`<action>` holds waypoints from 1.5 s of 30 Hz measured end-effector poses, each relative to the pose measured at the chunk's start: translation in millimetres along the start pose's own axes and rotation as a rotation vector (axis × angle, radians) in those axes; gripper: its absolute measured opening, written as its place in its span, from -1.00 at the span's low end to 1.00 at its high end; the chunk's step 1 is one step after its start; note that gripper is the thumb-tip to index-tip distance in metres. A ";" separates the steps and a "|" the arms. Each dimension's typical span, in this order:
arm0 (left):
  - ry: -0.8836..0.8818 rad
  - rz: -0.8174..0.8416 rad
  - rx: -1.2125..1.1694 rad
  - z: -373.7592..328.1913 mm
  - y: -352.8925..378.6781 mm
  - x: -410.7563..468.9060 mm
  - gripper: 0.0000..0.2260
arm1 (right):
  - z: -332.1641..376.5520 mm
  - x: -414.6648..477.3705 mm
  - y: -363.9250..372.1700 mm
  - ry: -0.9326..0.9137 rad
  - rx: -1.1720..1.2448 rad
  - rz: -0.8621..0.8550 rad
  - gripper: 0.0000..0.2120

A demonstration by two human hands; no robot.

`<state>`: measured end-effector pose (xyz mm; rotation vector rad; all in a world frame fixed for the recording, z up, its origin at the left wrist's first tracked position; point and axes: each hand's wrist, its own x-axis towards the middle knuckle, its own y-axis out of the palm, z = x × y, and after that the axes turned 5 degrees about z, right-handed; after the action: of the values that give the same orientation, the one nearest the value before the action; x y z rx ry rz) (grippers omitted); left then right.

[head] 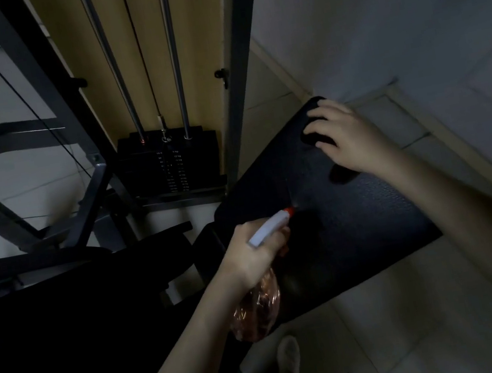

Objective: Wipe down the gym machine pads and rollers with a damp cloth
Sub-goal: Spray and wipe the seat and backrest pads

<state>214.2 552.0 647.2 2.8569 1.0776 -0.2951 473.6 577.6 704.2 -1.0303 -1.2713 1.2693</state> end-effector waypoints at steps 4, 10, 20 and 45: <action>0.034 0.143 -0.014 -6.1 21.6 -2.1 -0.74 | -7.1 -0.4 -10.0 -0.004 0.092 0.085 -0.76; -0.035 0.236 0.125 7.8 34.8 -17.9 -0.78 | -6.7 -0.9 -7.2 0.021 0.145 0.085 -0.76; -0.108 0.091 0.179 32.7 18.5 -40.2 -0.79 | 5.7 -20.5 3.8 -0.001 -0.010 0.032 -0.76; -0.109 -0.023 0.097 36.5 -0.7 -31.9 -0.88 | 42.9 -134.9 31.4 -0.022 -0.236 -0.043 -0.75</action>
<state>184.7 526.9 618.0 2.8746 1.1058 -0.5125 443.7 441.3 664.5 -1.1507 -1.4781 1.1196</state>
